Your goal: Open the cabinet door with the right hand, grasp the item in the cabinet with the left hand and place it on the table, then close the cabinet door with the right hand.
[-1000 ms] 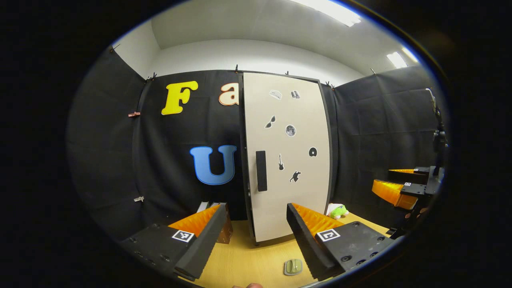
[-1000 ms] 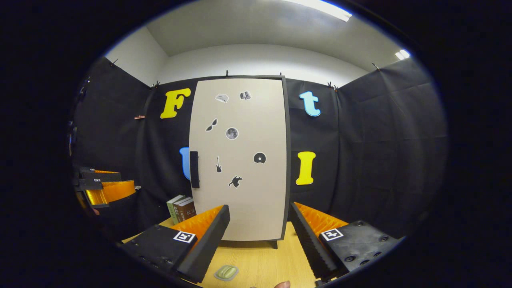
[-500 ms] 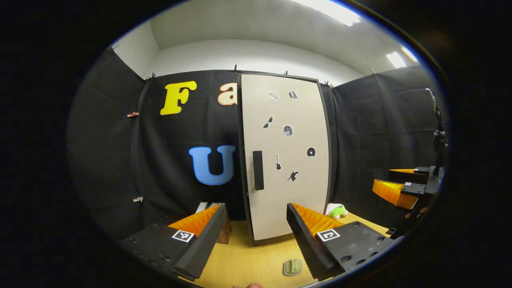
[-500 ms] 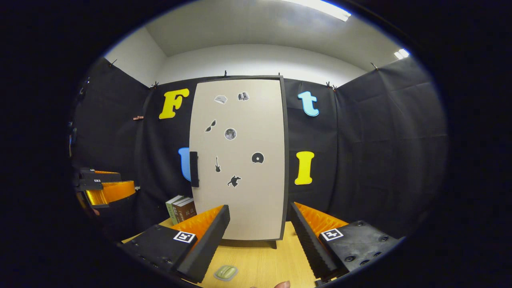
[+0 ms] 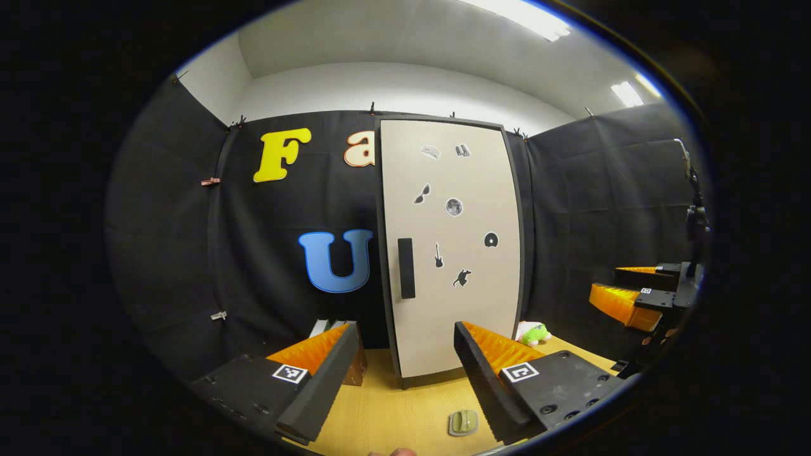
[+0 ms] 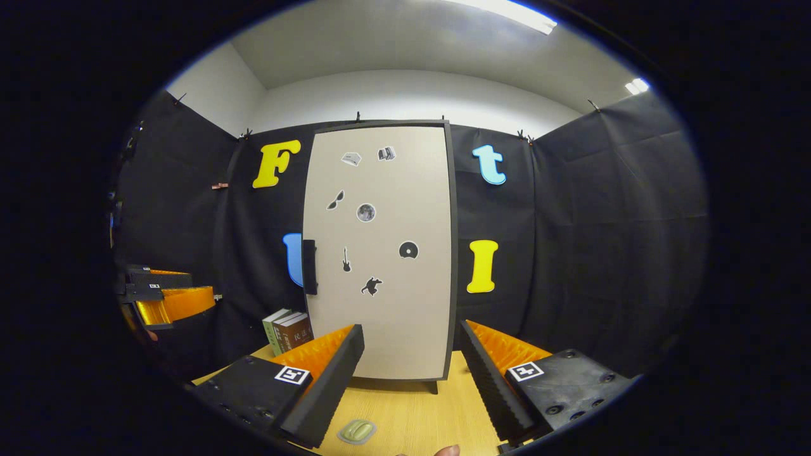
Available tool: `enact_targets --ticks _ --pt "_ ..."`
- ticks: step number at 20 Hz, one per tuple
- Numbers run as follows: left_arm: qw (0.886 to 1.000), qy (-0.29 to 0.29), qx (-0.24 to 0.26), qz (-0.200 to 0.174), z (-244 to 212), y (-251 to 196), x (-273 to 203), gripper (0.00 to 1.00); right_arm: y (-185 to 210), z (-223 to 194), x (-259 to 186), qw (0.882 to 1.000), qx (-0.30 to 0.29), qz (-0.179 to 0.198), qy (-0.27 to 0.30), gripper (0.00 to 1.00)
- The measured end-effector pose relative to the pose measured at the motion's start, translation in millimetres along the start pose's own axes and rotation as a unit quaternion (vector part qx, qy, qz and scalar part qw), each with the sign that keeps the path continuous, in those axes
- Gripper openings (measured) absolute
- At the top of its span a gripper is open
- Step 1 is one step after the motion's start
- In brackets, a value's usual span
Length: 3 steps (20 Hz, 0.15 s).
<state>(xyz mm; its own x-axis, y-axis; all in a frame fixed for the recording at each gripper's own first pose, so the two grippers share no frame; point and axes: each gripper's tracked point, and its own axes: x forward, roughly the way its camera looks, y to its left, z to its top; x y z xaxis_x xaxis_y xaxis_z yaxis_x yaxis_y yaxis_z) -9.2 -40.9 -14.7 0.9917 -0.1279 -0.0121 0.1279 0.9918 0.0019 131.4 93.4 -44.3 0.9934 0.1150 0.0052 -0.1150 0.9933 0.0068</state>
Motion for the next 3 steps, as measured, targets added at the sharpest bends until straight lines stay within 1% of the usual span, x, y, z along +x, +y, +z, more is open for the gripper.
enact_targets --ticks 3 --pt "1.000 -0.001 0.001 -0.001 1.7 -1.1 -0.1 0.95 -2.0 1.2 -0.7 1.000 0.000 -0.001 -0.001 0.97"
